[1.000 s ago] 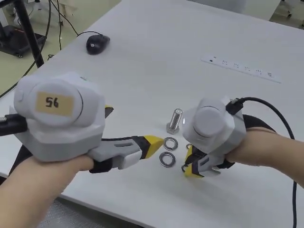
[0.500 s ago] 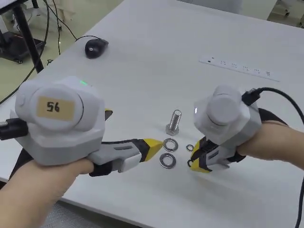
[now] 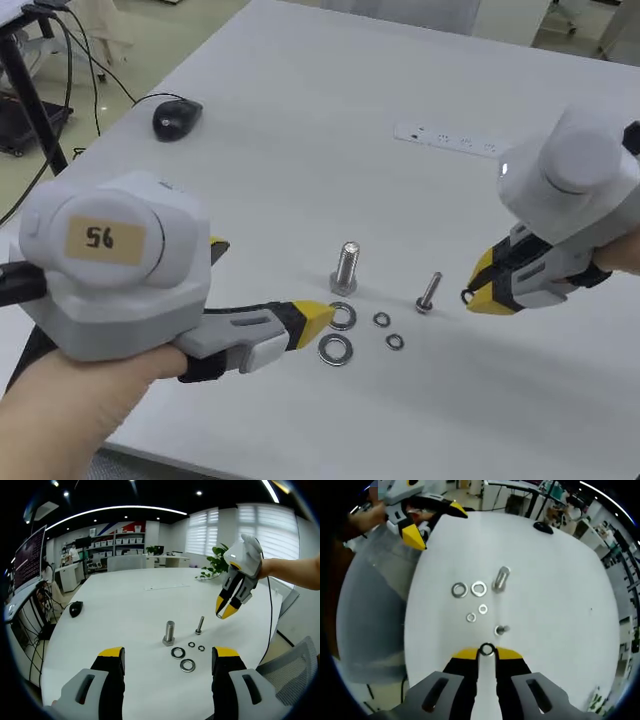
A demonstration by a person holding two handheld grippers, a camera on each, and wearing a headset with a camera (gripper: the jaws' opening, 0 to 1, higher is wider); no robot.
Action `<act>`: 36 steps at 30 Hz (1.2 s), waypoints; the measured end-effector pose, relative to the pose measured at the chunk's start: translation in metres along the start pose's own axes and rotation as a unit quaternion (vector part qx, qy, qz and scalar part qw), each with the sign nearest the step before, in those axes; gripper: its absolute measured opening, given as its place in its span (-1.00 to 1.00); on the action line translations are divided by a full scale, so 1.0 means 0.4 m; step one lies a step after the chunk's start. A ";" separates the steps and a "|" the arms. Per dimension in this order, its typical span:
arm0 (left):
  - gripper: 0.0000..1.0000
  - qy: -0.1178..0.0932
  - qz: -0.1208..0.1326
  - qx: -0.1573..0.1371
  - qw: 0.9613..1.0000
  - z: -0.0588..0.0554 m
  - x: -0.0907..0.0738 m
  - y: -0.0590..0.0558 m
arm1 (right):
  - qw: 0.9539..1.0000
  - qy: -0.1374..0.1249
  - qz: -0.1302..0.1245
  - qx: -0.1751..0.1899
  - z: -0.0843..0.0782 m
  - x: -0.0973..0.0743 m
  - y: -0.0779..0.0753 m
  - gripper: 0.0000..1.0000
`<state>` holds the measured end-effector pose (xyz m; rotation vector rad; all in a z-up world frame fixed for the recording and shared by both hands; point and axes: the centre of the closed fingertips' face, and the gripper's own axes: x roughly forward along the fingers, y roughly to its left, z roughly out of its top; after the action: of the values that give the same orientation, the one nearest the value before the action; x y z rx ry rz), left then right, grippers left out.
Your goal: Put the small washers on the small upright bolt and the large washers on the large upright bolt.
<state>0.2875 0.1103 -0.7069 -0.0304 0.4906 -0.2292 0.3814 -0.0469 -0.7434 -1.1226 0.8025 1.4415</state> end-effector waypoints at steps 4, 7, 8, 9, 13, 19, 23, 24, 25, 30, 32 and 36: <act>0.40 -0.001 -0.001 0.001 1.000 0.002 -0.002 -0.003 | 1.000 -0.004 -0.009 -0.006 0.024 -0.001 -0.023 -0.76; 0.40 0.004 0.001 0.003 1.000 -0.002 -0.004 -0.002 | 1.000 -0.006 -0.009 -0.011 0.046 0.010 -0.038 -0.76; 0.40 0.004 0.001 0.002 1.000 -0.002 -0.005 -0.001 | 1.000 -0.006 -0.008 -0.012 0.050 0.014 -0.041 -0.76; 0.40 0.003 0.002 0.000 1.000 -0.001 -0.007 0.001 | 1.000 -0.005 -0.005 -0.012 0.054 0.021 -0.044 -0.76; 0.40 0.002 0.005 -0.002 1.000 -0.001 -0.010 0.007 | 1.000 0.004 0.001 -0.019 0.059 0.041 -0.047 -0.76; 0.40 0.003 0.008 -0.008 1.000 -0.006 -0.012 0.012 | 1.000 0.012 0.004 -0.022 0.060 0.058 -0.052 -0.76; 0.40 0.004 0.008 -0.011 1.000 -0.011 -0.010 0.011 | 1.000 0.017 0.012 -0.022 0.057 0.069 -0.049 -0.76; 0.40 0.004 0.008 -0.012 1.000 -0.011 -0.009 0.011 | 0.999 0.021 0.011 -0.025 0.053 0.074 -0.049 -0.76; 0.40 0.005 0.008 -0.011 1.000 -0.012 -0.009 0.010 | 0.999 0.024 0.011 -0.026 0.050 0.077 -0.050 -0.76; 0.40 0.005 0.008 -0.015 1.000 -0.013 -0.008 0.014 | 0.999 0.027 0.014 -0.027 0.045 0.093 -0.048 -0.76; 0.40 0.005 0.009 -0.014 1.000 -0.014 -0.008 0.016 | 0.999 0.030 0.015 -0.029 0.042 0.103 -0.047 -0.75; 0.40 0.008 0.009 -0.017 1.000 -0.018 -0.005 0.018 | 0.999 0.029 0.019 -0.034 0.034 0.126 -0.044 -0.75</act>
<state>0.2837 0.1178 -0.7130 -0.0571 0.5095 -0.2045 0.3975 -0.0138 -0.7847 -1.2109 0.8239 1.4824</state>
